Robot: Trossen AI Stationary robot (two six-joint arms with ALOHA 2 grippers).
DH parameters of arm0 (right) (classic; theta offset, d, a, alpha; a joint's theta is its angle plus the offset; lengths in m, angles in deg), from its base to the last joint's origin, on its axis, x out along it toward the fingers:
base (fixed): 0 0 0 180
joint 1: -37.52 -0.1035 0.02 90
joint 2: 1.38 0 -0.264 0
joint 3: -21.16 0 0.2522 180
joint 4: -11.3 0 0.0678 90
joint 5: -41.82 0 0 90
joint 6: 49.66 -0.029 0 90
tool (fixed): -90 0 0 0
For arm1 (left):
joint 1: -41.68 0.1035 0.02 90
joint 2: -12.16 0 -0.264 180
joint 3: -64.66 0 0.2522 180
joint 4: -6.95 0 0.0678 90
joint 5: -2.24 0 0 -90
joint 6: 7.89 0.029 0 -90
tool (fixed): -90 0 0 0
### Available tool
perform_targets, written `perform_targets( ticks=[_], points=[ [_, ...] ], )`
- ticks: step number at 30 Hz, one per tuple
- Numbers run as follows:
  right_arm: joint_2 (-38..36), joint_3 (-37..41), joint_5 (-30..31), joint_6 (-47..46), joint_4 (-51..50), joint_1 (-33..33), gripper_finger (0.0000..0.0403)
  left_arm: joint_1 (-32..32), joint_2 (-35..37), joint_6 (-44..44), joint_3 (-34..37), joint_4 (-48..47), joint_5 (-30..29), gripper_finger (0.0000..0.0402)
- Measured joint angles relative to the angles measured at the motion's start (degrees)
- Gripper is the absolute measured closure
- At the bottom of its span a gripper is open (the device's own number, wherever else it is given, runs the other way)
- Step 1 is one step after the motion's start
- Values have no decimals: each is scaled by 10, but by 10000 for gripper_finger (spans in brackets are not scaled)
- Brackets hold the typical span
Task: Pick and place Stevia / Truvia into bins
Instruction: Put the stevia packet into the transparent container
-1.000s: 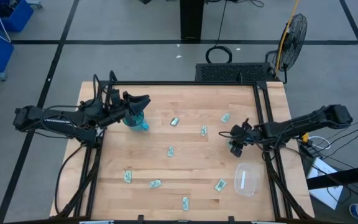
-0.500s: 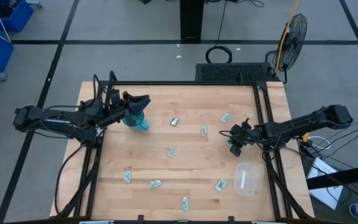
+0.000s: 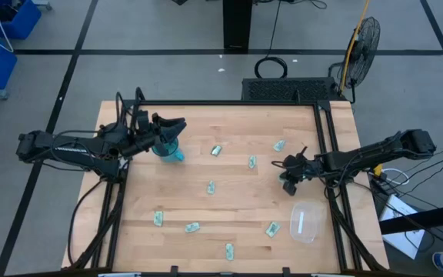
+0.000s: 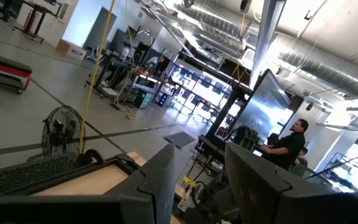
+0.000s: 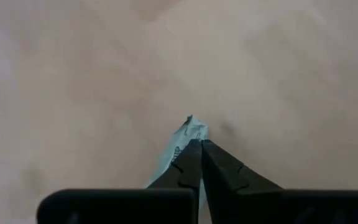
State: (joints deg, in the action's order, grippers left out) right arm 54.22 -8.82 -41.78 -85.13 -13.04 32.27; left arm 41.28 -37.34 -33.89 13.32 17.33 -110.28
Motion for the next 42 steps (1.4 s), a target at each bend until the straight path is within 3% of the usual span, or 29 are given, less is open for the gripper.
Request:
perform_targets(
  ticks=[5,10,13,18,26,31,42],
  points=[
    [-7,-50,-132,-29,3,-12,402,0,0,4,0,0,0,256],
    [-21,-157,-288,-49,-3,-71,402,0,0,3,0,-1,0,256],
    [-22,-227,-322,-95,-59,-131,402,0,0,3,0,-1,1,256],
    [-15,-312,-296,-198,-245,-237,402,0,0,0,0,-4,2,256],
    [26,-297,-145,-306,-382,-346,402,0,0,2,0,-5,2,256],
    [52,-262,-93,-308,-362,-354,399,0,0,3,0,-14,2,256],
    [71,-166,-95,-329,-256,-350,344,0,0,-16,0,-30,2,256]
  ],
)
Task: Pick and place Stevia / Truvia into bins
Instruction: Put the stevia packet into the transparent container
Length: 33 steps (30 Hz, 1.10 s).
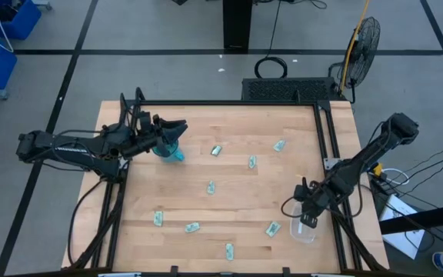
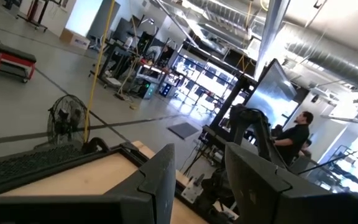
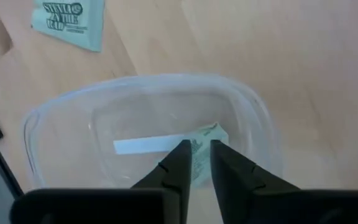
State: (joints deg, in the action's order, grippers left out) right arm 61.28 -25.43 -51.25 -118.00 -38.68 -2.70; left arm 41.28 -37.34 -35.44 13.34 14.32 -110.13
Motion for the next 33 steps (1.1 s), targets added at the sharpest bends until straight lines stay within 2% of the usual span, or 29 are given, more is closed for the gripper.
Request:
perform_targets(
  ticks=[5,9,13,17,20,23,25,26,28,30,31,33],
  points=[
    [-16,-5,-44,6,26,11,326,0,0,-7,0,0,0,256],
    [-48,-25,-93,31,36,28,332,0,0,-12,0,1,0,256],
    [-91,-58,-99,54,39,55,344,0,0,-17,0,2,-1,256],
    [-131,-78,-34,91,51,90,347,0,0,-39,0,2,11,256],
    [-151,-78,69,171,101,118,343,-2,0,-40,0,2,49,256],
    [-150,-64,212,302,247,152,333,-9,0,-16,-2,-1,71,256],
    [-139,-44,279,428,414,185,326,-16,-1,7,-13,-9,73,256],
    [-131,-34,290,495,506,205,322,-19,-1,22,-24,-15,73,256],
    [-111,-22,280,598,676,249,316,-24,0,53,-55,-47,73,256],
    [-97,-23,232,659,795,291,309,-28,0,80,-98,-119,73,256],
    [-94,-30,210,676,821,308,306,-31,-1,89,-127,-170,73,256],
    [-93,-60,164,696,811,339,301,-37,-2,97,-193,-293,74,256]
  ],
)
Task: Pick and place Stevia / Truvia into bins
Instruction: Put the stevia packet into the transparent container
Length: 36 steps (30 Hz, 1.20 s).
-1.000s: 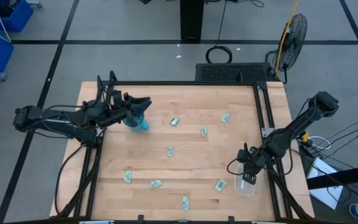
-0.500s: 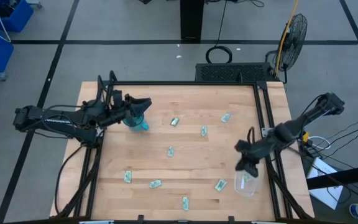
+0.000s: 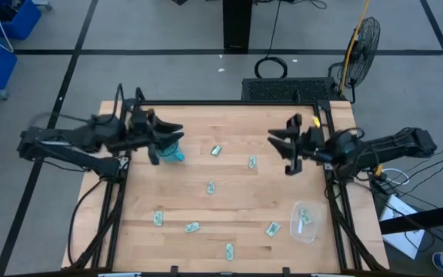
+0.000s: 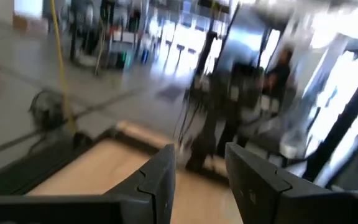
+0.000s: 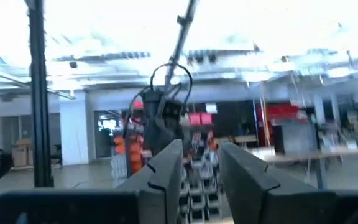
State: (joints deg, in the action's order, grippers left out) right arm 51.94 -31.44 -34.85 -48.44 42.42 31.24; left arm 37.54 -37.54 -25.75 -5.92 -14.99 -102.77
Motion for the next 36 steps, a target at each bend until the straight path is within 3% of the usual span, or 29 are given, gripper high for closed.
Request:
perform_targets(
  ticks=[4,9,15,18,27,36],
  points=[
    [9,-116,-86,15,-217,45,294,-21,-32,-10,-145,-249,4,257],
    [88,-289,-89,65,-494,75,293,-60,-111,-64,-272,-459,93,257],
    [176,-357,-89,74,-540,104,293,-129,-205,-179,-272,-569,221,257],
    [211,-357,-88,71,-553,114,293,-170,-253,-214,-253,-624,246,257],
    [277,-357,-89,70,-571,116,293,-252,-339,-297,-137,-579,288,257],
    [280,-357,-89,69,-563,103,293,-274,-326,-334,8,-471,281,257]
  ],
)
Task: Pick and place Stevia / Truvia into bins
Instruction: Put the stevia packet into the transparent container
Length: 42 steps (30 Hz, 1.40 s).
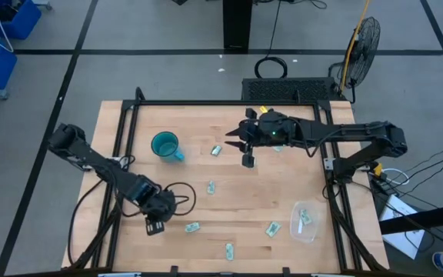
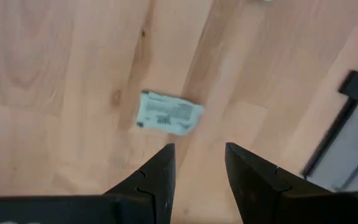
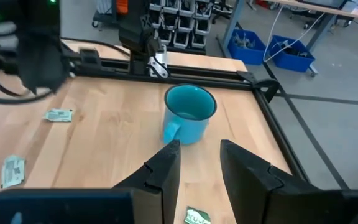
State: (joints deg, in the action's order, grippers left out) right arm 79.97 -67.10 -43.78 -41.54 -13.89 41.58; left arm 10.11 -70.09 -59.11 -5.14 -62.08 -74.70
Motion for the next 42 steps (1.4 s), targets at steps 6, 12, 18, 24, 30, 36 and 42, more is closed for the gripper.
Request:
perform_targets(
  ticks=[6,12,18,24,30,36,42],
  points=[
    [0,0,0,-34,1,-4,293,10,32,-33,100,105,-1,257],
    [0,0,0,-45,2,-9,293,13,34,-44,156,114,-21,257],
    [0,0,0,-69,2,-9,293,12,33,-59,198,161,-9,257],
    [0,0,0,-75,2,-9,293,12,33,-59,203,183,-15,257],
    [0,0,0,-75,2,-9,293,12,33,-39,203,185,-24,261],
    [0,0,0,-75,2,-9,293,12,33,-31,203,185,-26,330],
    [0,0,0,-75,2,-9,293,12,30,-31,203,184,-26,393]
  ],
)
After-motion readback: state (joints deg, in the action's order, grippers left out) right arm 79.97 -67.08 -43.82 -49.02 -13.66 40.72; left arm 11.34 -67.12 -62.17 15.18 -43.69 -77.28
